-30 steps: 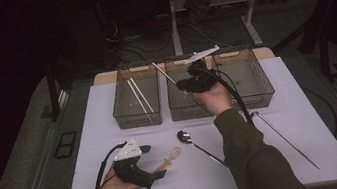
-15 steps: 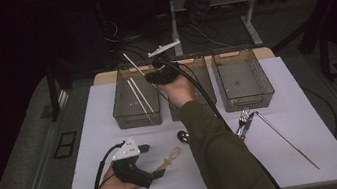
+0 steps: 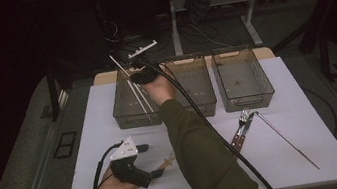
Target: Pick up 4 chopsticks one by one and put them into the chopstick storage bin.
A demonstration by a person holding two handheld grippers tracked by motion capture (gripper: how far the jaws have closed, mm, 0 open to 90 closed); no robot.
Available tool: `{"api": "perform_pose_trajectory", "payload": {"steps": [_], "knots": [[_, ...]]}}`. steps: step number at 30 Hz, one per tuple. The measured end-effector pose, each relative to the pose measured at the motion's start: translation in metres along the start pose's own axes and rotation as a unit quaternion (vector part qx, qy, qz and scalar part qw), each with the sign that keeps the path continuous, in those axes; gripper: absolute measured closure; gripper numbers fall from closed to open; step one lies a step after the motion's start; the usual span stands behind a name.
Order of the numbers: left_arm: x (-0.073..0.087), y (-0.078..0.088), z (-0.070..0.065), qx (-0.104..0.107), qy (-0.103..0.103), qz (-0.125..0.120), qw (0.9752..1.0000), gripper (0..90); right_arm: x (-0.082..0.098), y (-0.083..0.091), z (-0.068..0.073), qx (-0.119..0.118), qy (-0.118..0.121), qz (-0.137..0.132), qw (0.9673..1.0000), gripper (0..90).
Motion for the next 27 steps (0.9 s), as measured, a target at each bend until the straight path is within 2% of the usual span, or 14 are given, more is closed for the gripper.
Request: {"api": "perform_pose_trajectory", "payload": {"steps": [9, 14, 19, 27], "knots": [[0.0, -0.001, -0.001, 0.002, -0.002, 0.002, 1.0, 0.0, 0.004, -0.015, -0.001, 0.0, -0.021, 0.01, 0.9997, 85.7], [-0.001, -0.001, -0.002, 0.003, -0.004, 0.001, 1.0, 0.0, 0.006, -0.023, -0.003, 0.012, -0.029, 0.021, 0.9993, 85.7], [-0.001, -0.001, -0.002, 0.004, -0.003, 0.0, 1.0, 0.0, 0.008, -0.029, -0.007, 0.013, -0.041, 0.025, 0.9988, 85.7], [-0.001, 0.0, -0.001, 0.005, -0.003, -0.001, 1.0, 0.0, 0.018, -0.044, -0.01, 0.034, -0.061, 0.059, 0.9958, 85.5]]}}
Point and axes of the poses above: each handheld gripper's, and its own axes: y roughly backward along the jaws, x roughly out of its underside, z roughly to its left, the point moved 1 cm from there along -y, roughly forward along the jaws, and after that the axes turned 10 degrees about y, right-handed, at the moved point
